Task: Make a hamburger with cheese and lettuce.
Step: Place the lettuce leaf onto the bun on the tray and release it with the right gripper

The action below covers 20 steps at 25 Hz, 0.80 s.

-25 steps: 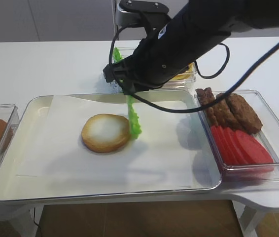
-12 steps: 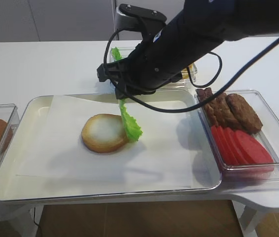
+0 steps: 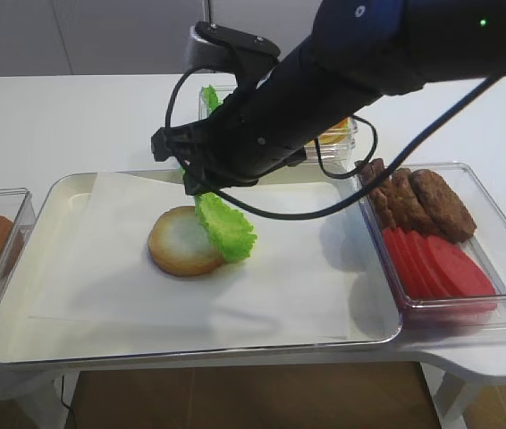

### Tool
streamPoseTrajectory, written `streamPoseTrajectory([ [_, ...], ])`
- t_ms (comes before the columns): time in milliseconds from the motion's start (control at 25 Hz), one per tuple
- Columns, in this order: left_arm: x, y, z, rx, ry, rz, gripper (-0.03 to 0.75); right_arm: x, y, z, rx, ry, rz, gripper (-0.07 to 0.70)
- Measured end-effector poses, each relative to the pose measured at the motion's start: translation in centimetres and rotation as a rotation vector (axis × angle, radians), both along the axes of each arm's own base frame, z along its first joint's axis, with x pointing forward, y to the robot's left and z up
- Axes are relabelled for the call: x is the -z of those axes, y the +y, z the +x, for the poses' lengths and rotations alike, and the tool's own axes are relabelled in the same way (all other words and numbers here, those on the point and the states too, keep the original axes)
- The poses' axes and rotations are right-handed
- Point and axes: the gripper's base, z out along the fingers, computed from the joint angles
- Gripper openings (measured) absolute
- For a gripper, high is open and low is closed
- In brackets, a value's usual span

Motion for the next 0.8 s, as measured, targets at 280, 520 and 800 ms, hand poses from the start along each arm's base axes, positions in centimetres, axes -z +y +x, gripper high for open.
streamPoseTrajectory([
  [280,0.0,0.0,0.0,0.0,0.0,0.0,0.403,1.1,0.8,0.1,-0.018,0.026,0.026,0.001],
  [520,0.0,0.0,0.0,0.0,0.0,0.0,0.403,1.5,1.0,0.4,-0.004,0.017,0.04,0.001],
  [800,0.0,0.0,0.0,0.0,0.0,0.0,0.403,1.4,1.1,0.7,0.014,0.0,0.054,0.002],
])
